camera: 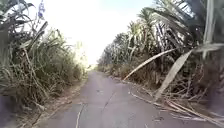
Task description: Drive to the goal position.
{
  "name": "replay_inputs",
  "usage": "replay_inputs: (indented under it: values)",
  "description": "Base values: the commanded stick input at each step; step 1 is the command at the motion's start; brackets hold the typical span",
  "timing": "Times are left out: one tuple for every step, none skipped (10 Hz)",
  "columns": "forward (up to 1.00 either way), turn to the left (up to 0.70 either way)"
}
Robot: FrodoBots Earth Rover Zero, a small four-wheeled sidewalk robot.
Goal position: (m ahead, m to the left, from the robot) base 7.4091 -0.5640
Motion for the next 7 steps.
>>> replay_inputs:
  values:
    - [0.7, 0.0]
    - [0.7, 0.0]
    - [0.7, 0.0]
    - [0.7, 0.0]
    - [0.7, 0.0]
    - [0.7, 0.0]
    - [0.7, 0.0]
